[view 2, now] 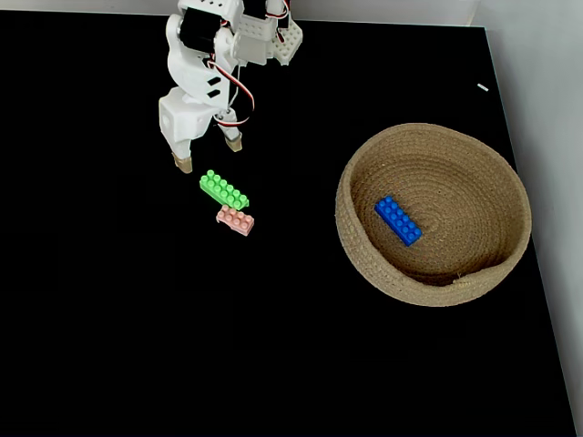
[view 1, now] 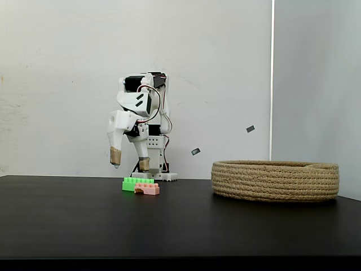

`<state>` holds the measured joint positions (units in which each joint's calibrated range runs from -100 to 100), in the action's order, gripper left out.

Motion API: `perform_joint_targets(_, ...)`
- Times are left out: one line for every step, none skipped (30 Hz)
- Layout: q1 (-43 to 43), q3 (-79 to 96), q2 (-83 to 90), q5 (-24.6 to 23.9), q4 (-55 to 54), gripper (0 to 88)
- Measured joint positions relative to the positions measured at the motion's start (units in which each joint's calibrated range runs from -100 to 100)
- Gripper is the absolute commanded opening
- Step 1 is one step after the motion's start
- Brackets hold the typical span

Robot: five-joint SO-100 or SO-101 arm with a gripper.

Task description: Place the lego blocks in the tray

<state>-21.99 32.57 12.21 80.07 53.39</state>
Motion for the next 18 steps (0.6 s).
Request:
perform_joint_targets(0.00, 0.00, -0.59, 0.05, -0.49, 30.3)
perform_joint_targets(0.00, 0.00, -1.27, 0.05, -0.89, 30.2)
perform_joint_targets(0.00, 0.00, -1.87, 0.05, -1.38, 30.0)
perform_joint_targets(0.00, 0.09, -2.54, 0.05, -1.87, 29.9)
perform_joint_targets(0.00, 0.09, -3.05, 0.05, -2.35, 29.8)
perform_joint_targets(0.00, 0.09, -3.56, 0.05, -2.76, 29.7)
perform_joint_targets(0.00, 0.09, -4.16, 0.05, -3.17, 29.5)
perform_joint_targets(0.00, 0.09, -4.66, 0.05, -3.57, 29.1)
perform_joint_targets(0.00, 0.09, -5.17, 0.05, -3.90, 28.9)
perform_joint_targets(0.00, 0.09, -5.68, 0.05, -4.22, 28.9)
perform_joint_targets(0.00, 0.09, -6.19, 0.05, -4.55, 28.9)
perform_joint_targets(0.00, 0.09, -6.62, 0.05, -4.87, 28.7)
perform_joint_targets(0.00, 0.09, -7.04, 0.05, -5.12, 28.5)
perform_joint_targets(0.00, 0.09, -7.46, 0.05, -5.44, 28.3)
perform_joint_targets(0.00, 0.09, -7.89, 0.05, -5.68, 28.2)
perform_joint_targets(0.00, 0.09, -8.23, 0.05, -5.93, 28.1)
perform_joint_targets(0.00, 0.09, -8.57, 0.05, -6.17, 28.1)
perform_joint_targets(0.00, 0.09, -8.91, 0.05, -6.41, 28.0)
